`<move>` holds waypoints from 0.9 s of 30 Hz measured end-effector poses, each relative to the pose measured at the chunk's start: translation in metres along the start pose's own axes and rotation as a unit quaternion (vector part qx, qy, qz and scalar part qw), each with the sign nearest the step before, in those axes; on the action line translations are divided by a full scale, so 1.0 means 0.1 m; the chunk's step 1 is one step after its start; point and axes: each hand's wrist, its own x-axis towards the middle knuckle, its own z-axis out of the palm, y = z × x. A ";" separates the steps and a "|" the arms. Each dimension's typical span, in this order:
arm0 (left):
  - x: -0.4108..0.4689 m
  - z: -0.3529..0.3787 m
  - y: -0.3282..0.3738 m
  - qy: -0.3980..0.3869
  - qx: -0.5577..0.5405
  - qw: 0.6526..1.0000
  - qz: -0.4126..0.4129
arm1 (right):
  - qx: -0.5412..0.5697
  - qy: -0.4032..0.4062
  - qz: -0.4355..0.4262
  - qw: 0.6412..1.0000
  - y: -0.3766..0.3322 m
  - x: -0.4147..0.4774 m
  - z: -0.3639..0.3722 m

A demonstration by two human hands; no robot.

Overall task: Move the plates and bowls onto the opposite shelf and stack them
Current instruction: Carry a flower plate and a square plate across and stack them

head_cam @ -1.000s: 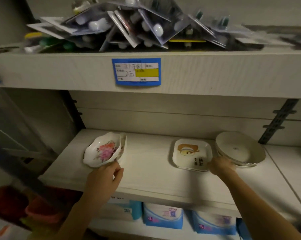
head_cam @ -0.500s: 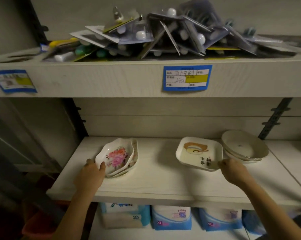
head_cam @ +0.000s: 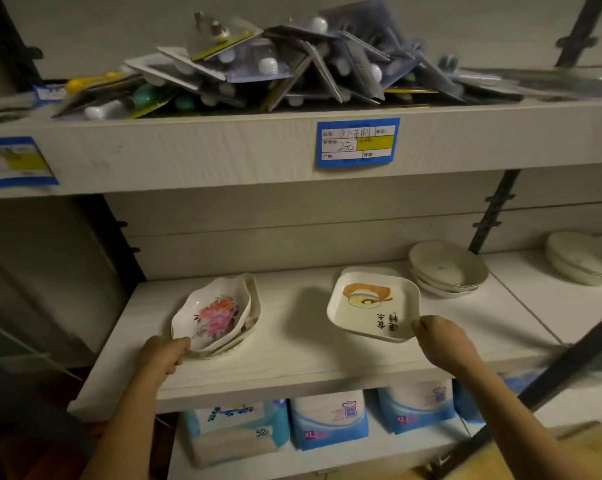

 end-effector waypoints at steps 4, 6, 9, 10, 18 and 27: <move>-0.04 -0.12 0.03 -0.026 -0.090 0.996 0.001 | 0.007 0.002 0.003 1.000 -0.05 -0.10 0.00; -0.06 -0.20 0.04 -0.057 -0.128 0.990 0.001 | 0.012 0.003 0.006 1.000 -0.05 -0.12 0.01; -0.11 -0.29 0.10 -0.071 -0.166 0.983 0.026 | 0.026 0.010 0.013 1.000 -0.04 -0.19 0.02; -0.14 -0.30 0.13 -0.067 -0.167 0.983 0.034 | 0.034 0.012 0.016 0.999 -0.03 -0.22 0.01; -0.72 -0.15 0.57 -0.159 -0.176 0.964 0.122 | 0.099 0.033 0.052 0.993 0.23 -0.52 0.00; -1.28 0.60 0.88 -0.291 -0.122 0.936 0.157 | 0.147 0.105 0.103 0.978 0.88 -1.06 -0.28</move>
